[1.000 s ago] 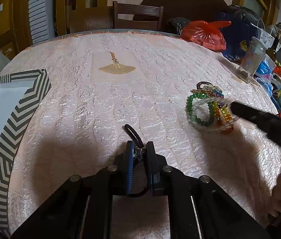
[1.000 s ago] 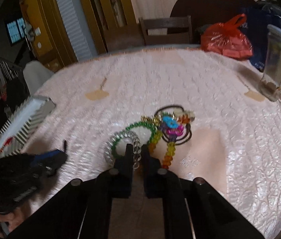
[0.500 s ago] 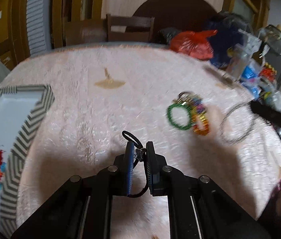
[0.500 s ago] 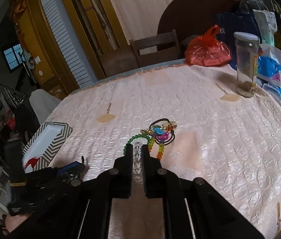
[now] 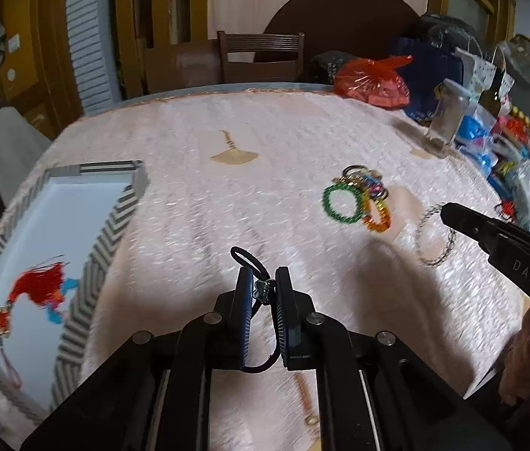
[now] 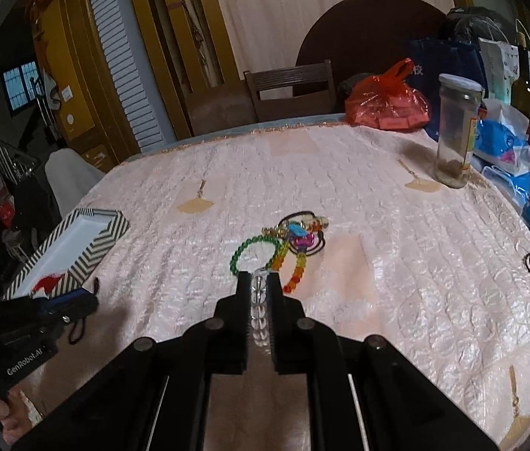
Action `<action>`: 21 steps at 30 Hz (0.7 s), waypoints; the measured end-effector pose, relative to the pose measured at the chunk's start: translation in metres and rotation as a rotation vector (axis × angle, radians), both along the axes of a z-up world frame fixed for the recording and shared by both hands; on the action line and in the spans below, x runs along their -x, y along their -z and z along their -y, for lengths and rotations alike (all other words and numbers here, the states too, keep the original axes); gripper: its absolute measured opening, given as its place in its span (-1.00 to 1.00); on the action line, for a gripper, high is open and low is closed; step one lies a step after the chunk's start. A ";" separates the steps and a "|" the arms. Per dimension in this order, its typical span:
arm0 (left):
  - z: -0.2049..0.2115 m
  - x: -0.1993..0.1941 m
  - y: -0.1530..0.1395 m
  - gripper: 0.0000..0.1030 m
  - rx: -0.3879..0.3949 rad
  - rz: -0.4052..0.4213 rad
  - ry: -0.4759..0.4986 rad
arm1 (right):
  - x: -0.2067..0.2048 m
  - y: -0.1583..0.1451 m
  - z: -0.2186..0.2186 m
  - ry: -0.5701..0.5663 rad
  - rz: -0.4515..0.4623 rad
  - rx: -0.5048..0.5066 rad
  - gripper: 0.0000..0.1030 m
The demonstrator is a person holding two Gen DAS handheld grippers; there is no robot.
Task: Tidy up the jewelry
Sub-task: 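Grasp the clear bead bracelet with the right tool while the left tool holds the hair tie, then carry the hair tie and clear bracelet to the white tray with both tools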
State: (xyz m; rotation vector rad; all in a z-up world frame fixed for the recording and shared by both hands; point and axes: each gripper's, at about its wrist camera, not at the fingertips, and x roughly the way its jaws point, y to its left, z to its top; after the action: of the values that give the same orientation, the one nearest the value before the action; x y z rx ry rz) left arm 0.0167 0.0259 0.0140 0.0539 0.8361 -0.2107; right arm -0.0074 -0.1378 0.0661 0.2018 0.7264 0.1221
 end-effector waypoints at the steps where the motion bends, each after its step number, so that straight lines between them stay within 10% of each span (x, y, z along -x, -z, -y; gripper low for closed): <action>1: -0.001 0.004 0.000 -0.55 -0.024 0.006 -0.009 | 0.002 0.001 -0.002 -0.001 -0.005 0.008 -0.85; 21: -0.035 0.010 0.004 -0.55 -0.052 -0.017 -0.100 | 0.012 0.002 -0.042 -0.028 0.013 0.145 -0.85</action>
State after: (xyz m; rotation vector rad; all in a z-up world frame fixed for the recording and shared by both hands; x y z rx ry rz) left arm 0.0063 0.0608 0.0096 0.0589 0.8585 -0.0950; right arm -0.0197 -0.0957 0.0640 0.0525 0.7227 0.0971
